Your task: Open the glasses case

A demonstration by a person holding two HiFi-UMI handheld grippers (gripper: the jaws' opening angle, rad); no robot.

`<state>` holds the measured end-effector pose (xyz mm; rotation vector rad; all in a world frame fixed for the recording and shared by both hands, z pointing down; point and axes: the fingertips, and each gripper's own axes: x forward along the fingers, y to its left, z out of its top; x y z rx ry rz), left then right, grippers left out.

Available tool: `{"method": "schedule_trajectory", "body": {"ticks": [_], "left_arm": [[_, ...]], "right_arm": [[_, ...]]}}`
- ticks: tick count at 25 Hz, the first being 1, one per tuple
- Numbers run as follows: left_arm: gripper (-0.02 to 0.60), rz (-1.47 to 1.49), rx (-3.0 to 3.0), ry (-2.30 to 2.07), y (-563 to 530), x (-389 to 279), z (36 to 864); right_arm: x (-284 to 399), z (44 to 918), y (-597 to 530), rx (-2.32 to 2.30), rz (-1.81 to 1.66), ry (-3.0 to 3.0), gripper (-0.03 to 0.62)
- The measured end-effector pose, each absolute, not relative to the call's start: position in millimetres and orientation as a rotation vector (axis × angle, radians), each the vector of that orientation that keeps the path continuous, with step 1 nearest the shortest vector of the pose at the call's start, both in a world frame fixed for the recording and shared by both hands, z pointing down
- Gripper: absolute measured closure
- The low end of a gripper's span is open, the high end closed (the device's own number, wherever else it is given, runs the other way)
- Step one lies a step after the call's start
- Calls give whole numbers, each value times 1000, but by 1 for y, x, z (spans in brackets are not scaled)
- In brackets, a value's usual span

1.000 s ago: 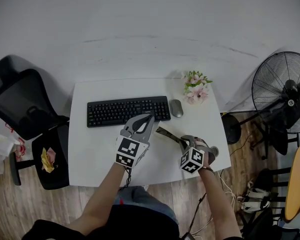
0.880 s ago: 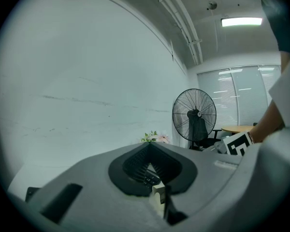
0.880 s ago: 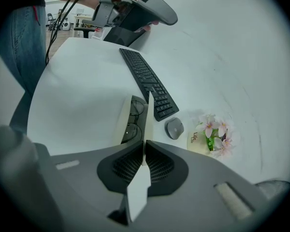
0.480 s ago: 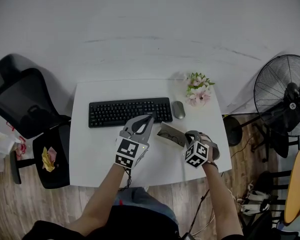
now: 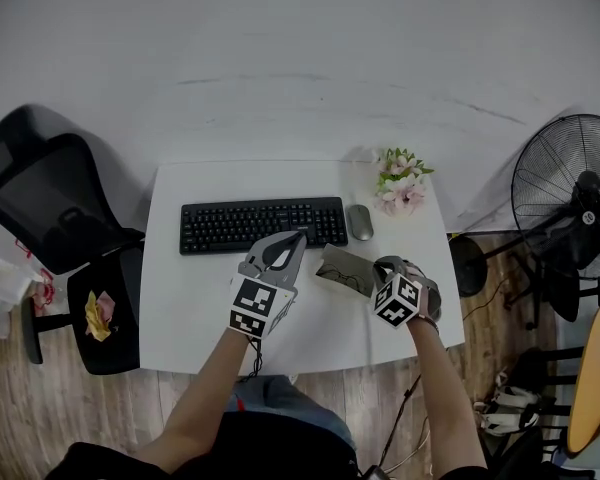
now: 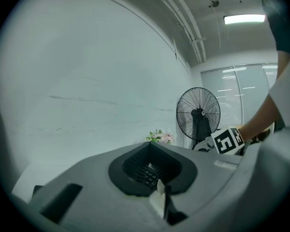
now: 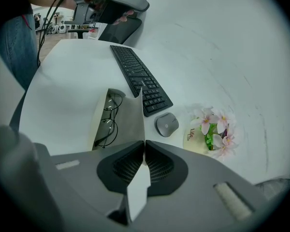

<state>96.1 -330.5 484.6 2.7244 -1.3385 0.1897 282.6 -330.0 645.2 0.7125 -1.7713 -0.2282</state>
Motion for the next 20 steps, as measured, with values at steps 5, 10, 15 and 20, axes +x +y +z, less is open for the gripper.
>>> {"method": "schedule_trajectory", "body": {"ticks": [5, 10, 15, 20], "left_arm": [[574, 199, 2722, -1343, -331, 96, 485], [574, 202, 2724, -1346, -329, 97, 484], [574, 207, 2727, -1347, -327, 98, 484], [574, 209, 2729, -1355, -326, 96, 482]], "right_arm": [[283, 646, -334, 712, -220, -1777, 569], [283, 645, -333, 710, -220, -1785, 568], [283, 645, -333, 709, -221, -1790, 569], [283, 644, -332, 720, -207, -1811, 557]]}}
